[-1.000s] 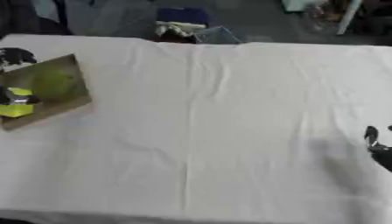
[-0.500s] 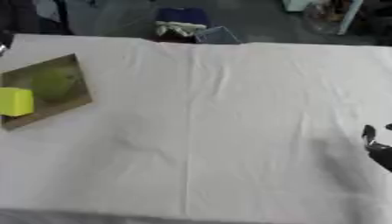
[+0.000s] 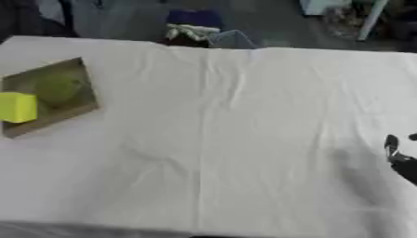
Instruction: Pick up objects on the table and place them in the box.
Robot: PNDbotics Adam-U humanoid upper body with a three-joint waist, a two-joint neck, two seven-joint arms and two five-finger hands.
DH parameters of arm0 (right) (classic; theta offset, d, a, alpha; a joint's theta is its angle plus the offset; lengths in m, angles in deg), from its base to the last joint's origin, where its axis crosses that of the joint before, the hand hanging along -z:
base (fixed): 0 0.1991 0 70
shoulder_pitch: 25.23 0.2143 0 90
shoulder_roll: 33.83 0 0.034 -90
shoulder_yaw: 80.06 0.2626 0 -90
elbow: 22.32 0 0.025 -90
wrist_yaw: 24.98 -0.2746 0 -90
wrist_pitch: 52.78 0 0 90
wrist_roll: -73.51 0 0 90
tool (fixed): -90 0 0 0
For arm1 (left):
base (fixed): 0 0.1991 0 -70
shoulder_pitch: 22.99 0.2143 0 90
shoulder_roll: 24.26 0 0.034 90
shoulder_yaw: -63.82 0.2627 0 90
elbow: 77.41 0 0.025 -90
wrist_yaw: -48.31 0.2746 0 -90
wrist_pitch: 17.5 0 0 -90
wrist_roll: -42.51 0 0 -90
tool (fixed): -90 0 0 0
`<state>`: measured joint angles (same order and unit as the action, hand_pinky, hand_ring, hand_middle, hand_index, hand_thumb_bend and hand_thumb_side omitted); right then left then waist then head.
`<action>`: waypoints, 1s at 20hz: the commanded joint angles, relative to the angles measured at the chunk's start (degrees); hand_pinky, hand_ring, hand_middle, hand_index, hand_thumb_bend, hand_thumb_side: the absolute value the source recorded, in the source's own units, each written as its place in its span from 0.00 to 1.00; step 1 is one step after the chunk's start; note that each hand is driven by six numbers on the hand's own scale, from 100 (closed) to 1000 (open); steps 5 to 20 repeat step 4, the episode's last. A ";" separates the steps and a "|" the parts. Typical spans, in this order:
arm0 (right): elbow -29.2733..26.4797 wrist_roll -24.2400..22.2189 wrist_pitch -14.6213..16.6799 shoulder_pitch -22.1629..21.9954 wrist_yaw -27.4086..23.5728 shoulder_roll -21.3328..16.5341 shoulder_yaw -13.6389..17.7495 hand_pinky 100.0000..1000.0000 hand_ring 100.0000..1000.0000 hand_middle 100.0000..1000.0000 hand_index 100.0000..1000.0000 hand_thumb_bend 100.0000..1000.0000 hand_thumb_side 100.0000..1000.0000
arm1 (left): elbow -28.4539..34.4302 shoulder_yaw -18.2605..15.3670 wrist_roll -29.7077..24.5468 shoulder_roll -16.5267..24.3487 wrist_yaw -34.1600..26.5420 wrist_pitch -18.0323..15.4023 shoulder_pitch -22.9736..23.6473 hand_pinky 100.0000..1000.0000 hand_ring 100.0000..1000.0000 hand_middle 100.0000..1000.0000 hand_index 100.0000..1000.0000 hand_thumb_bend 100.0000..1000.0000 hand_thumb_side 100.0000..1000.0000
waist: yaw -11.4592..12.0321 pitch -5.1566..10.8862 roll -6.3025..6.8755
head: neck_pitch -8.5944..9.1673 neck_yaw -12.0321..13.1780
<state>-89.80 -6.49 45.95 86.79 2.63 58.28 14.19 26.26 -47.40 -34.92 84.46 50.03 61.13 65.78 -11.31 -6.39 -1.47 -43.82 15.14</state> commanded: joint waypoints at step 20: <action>-0.86 0.36 0.03 0.26 -0.44 -1.21 0.48 0.71 0.99 0.55 0.88 0.17 0.22 | 6.29 -1.67 0.79 -4.10 -6.04 3.69 1.21 0.62 0.51 0.59 0.73 0.00 0.70 | 0.20 0.90 0.05 | -0.30 0.64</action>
